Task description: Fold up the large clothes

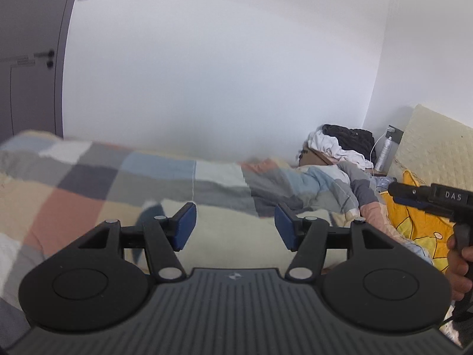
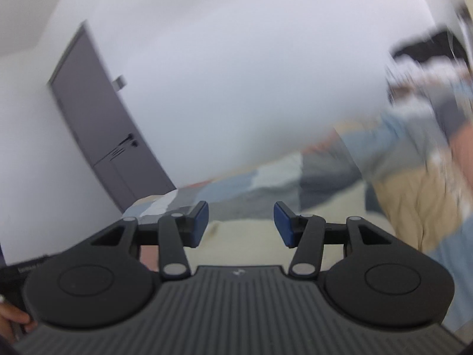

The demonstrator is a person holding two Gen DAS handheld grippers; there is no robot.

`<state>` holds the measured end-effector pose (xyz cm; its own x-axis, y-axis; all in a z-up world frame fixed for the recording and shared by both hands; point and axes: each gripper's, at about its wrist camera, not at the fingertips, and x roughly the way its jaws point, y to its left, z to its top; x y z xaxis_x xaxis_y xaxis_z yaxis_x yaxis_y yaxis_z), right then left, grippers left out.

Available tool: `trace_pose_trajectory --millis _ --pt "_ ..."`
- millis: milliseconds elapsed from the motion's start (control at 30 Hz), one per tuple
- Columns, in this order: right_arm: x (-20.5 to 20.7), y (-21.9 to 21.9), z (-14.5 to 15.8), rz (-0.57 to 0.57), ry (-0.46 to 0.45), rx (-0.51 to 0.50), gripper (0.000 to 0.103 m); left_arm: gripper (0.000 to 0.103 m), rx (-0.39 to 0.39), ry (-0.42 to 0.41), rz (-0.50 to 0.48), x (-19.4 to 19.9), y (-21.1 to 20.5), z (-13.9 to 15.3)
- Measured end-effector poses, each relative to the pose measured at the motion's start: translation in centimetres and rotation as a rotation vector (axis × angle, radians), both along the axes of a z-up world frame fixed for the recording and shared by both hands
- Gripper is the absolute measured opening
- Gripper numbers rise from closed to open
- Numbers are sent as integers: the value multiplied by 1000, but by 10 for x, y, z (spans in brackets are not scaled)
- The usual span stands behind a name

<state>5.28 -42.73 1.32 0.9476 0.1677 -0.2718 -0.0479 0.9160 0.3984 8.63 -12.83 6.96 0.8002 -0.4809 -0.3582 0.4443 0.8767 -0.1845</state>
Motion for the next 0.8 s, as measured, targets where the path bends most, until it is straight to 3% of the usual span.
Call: trace_pose_trajectory --millis 133,267,567,800 --pt "-35 33 31 22 -35 -78 53 66 16 -42 -2 -44 6 26" --pt "-69 54 43 39 -65 -95 53 68 9 -46 -7 -80 14 37" --pt "-117 84 22 39 -58 -153 53 76 21 -94 1 -136 22 25" --pt "-137 88 1 -4 -39 -153 53 77 39 -73 13 -140 21 -1"
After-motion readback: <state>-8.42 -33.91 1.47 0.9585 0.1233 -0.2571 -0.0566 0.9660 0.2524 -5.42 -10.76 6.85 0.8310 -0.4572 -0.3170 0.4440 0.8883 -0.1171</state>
